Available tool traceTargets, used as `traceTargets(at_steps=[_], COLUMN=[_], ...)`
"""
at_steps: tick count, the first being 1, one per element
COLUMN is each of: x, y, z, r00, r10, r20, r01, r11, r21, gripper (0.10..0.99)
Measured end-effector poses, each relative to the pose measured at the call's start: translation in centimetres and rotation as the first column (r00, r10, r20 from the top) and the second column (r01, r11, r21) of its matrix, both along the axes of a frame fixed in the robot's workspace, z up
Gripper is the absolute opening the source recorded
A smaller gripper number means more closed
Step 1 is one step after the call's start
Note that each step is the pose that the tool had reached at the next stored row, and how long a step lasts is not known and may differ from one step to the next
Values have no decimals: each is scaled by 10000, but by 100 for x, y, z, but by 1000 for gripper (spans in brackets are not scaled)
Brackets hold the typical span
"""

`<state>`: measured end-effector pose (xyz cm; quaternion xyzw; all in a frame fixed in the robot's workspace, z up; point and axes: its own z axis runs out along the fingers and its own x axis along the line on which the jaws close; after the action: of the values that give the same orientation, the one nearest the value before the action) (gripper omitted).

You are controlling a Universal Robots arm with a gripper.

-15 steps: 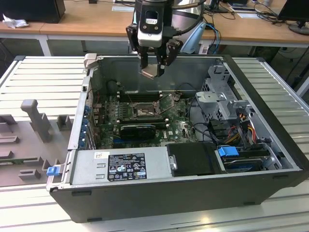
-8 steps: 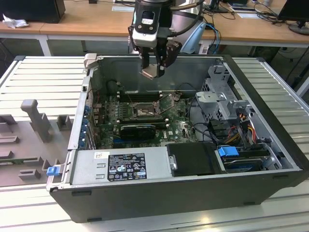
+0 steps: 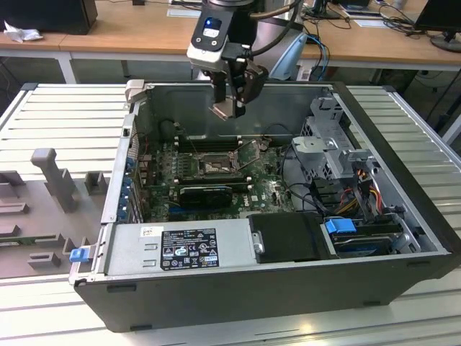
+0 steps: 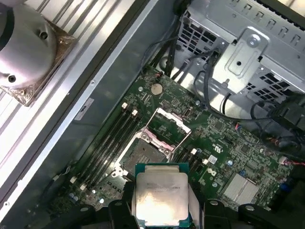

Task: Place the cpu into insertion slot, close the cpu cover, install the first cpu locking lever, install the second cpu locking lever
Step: 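Place the cpu into insertion slot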

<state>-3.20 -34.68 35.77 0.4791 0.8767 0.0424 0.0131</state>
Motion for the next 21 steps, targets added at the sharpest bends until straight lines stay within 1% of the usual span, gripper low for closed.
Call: traceTargets(at_steps=[2,4,9,10,12,14,15,17,19,20,21], x=[0,0,0,0,0,0,0,0,0,0,0], y=[0,0,0,0,0,0,0,0,0,0,0], z=[-4,-9,-18,-21,-26,-31,-35,-45,-56,-65,-69], r00=[9995,9977,9891,9860,9772,9713,9665,9545,9435,9387,9359], r10=[-316,-682,-1471,-1668,-2122,-2378,-2567,-2982,-3313,-3446,-3521], r20=[0,0,0,0,-3,-6,-10,-25,-61,-79,-86], r01=[316,682,1471,1668,2122,2378,2567,2982,3313,3446,3521], r11=[9995,9977,9891,9860,9772,9713,9665,9545,9435,9387,9359], r21=[0,1,1,1,-1,0,-2,-6,-20,-25,-29], gripper=[529,529,529,529,529,529,529,529,529,529,529])
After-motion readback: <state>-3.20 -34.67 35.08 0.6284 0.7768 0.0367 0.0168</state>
